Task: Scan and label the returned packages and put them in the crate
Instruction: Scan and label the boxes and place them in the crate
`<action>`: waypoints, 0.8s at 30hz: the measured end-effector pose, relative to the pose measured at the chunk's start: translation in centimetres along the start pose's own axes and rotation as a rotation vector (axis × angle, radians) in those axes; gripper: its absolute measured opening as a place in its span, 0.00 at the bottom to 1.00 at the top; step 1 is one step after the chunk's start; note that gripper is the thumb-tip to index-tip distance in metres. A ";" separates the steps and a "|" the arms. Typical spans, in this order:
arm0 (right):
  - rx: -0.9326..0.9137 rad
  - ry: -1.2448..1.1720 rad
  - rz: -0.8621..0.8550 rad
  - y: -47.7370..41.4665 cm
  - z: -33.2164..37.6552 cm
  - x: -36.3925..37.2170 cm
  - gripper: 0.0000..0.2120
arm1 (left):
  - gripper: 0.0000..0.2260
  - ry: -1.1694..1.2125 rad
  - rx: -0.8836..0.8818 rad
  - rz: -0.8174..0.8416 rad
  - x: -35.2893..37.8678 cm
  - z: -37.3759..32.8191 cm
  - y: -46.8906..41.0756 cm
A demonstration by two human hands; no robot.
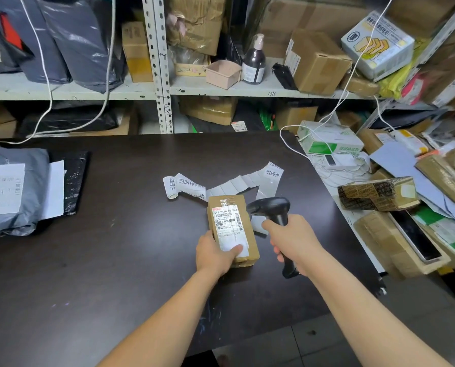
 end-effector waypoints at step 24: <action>-0.102 0.177 0.026 1.3 0.9 -2.4 0.12 | 0.28 0.038 -0.006 0.026 0.1 0.3 -0.3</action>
Point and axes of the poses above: each hand's wrist, its own y-axis away from the middle knuckle, its own x-axis out of the palm, z = x × y, the point moved 9 cm from there along -y, towards the middle knuckle, and after that the axes turned 6 degrees about -z, right-handed, at the moved point
